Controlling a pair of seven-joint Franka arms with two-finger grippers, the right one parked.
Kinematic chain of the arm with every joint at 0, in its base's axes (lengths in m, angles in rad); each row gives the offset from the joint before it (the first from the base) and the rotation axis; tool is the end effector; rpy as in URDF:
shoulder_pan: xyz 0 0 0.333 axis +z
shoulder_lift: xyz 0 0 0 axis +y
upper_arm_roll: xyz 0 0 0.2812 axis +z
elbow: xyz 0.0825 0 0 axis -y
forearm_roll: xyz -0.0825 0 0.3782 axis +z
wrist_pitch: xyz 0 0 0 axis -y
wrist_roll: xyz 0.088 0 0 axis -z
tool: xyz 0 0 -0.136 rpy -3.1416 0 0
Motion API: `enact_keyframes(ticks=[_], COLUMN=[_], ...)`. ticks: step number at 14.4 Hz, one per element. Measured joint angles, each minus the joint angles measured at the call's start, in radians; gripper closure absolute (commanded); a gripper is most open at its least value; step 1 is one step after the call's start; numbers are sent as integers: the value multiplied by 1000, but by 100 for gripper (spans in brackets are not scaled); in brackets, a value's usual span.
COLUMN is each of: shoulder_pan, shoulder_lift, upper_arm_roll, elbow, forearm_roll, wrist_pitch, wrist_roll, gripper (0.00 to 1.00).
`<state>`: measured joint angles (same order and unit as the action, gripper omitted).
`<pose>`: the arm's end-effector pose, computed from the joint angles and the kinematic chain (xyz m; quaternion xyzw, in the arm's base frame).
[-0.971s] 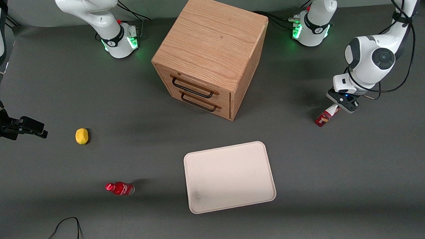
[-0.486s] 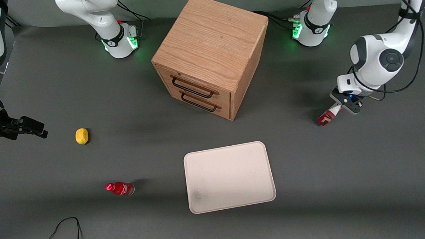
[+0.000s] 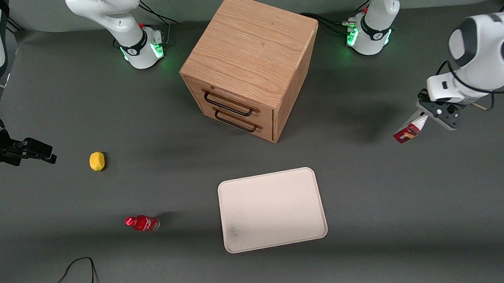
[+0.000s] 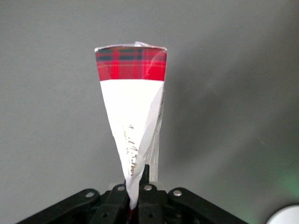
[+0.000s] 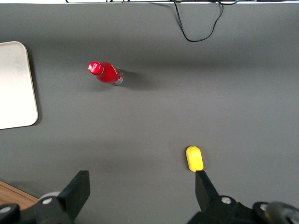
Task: Place red cookie box on tray
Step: 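Lift the cookie box upright with the left gripper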
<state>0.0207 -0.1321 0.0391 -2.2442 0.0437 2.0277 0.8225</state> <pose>0.4866 0.0327 0.3555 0.9232 -0.3817 -0.0453 0.0030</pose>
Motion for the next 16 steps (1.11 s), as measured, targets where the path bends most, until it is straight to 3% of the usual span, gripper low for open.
enact_keyframes(ticks=[6, 16], shoulder_pan=[-1, -30], shoulder_lift=[-12, -9], upper_arm_roll=[-3, -11], elbow=[234, 398], forearm_roll=[0, -24], wrist_pitch=[-234, -293], wrist_roll=[-150, -754], gripper=[100, 100])
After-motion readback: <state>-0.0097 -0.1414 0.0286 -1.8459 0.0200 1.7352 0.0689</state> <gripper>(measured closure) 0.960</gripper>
